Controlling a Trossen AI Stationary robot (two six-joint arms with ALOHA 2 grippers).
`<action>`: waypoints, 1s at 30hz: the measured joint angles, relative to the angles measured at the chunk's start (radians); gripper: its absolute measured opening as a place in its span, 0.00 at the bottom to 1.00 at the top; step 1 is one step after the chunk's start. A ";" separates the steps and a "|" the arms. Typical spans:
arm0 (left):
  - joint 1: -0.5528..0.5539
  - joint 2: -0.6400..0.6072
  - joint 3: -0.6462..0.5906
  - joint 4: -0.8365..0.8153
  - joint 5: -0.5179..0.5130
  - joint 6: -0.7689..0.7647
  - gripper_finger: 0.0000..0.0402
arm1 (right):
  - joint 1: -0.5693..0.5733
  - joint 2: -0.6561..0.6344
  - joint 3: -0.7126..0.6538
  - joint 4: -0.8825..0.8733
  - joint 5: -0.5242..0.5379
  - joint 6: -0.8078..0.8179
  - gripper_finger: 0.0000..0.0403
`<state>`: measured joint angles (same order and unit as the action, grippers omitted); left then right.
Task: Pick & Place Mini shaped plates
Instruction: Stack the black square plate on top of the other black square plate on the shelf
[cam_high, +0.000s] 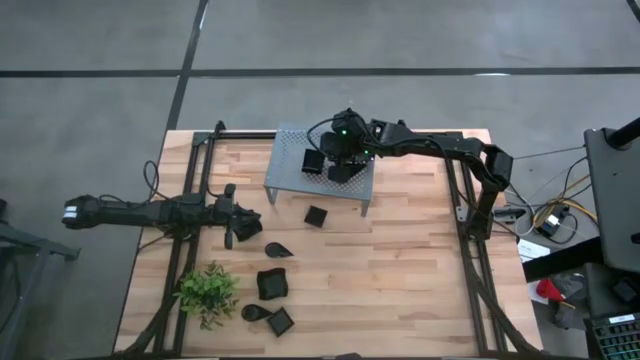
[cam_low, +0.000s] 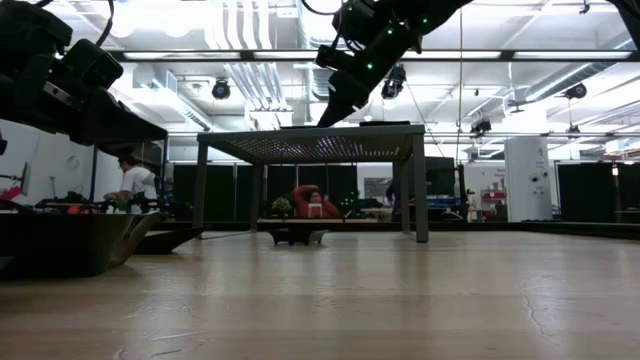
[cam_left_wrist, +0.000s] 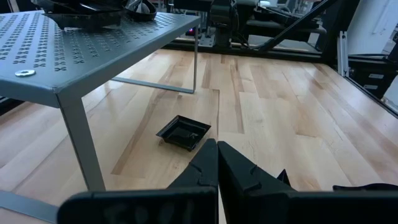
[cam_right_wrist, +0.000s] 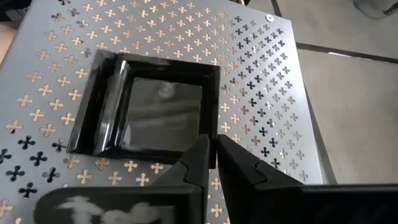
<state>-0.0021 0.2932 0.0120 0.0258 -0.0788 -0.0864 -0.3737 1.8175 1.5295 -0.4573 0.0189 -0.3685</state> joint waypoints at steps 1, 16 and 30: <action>0.000 0.000 0.000 0.000 0.000 0.000 0.00 | 0.000 0.000 0.000 -0.001 0.000 -0.004 0.06; 0.000 0.000 0.000 0.000 0.000 0.000 0.00 | 0.000 0.000 0.031 -0.002 0.003 -0.001 0.02; 0.000 0.000 0.000 0.000 0.000 0.000 0.00 | 0.000 0.000 0.056 -0.044 -0.065 0.034 0.02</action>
<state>-0.0024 0.2932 0.0120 0.0257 -0.0788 -0.0864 -0.3733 1.8175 1.5860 -0.5018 -0.0466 -0.3341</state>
